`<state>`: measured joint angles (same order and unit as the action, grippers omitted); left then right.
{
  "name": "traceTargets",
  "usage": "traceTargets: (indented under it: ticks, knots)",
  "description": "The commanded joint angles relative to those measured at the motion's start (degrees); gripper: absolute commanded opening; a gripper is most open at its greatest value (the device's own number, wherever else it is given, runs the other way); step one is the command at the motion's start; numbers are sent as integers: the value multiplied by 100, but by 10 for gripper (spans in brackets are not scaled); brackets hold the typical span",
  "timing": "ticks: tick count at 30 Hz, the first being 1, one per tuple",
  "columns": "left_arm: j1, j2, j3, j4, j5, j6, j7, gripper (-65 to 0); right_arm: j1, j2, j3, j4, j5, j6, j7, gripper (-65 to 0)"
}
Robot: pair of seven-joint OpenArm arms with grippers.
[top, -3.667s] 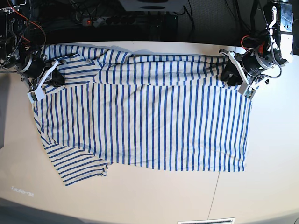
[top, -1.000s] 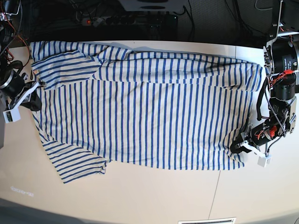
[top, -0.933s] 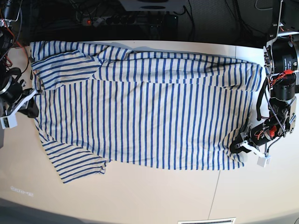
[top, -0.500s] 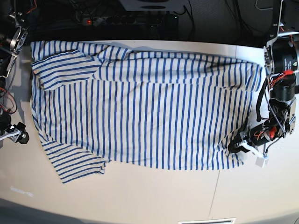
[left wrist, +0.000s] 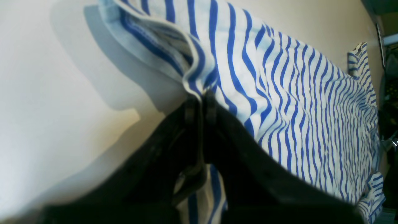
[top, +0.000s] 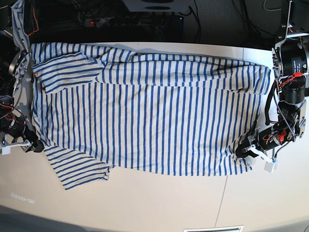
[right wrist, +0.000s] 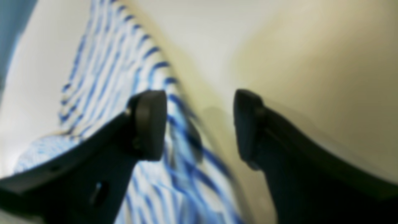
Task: Fold the T-shirt properly
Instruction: 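Move the right gripper to the hem corner and grasp it, then fold the hem edge over toward the folded shoulder edge with both grippers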
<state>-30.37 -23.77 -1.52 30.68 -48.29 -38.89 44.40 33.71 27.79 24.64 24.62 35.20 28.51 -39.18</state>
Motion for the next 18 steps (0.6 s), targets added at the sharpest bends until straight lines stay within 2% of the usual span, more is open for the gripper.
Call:
traceTargets:
  ticks: [1,6,10,12,14,15,18]
  knots:
    - [-120,-57,2,39,55,-83,85,-650,55,-83,-20,9,-133,431,-289,-298]
    - [-120,-57,2,39,55,-83,85,-650,57,-439,-249,114,-136,431,-330,-299]
    - [-120,-57,2,39,57,-83,85,-650,57,-472,-610,140,-142,426,-328,-320]
    - [-120,-57,2,39,55,-83,76,-650,57,-457,-750,142,-258,424,-315,-433]
    - [-120,-63,2,39,52,-83,7,-650,55,-439,-826,166,-400,426,-264,-615]
    - [-120,-70,2,39,48,-83,-35,-650,55,-431,-828,188,-459,426,-264,-650]
    - [-140,-136,0,39,-114,-111,-83,-650,57,-361,-828,319,-481,428,-269,-650]
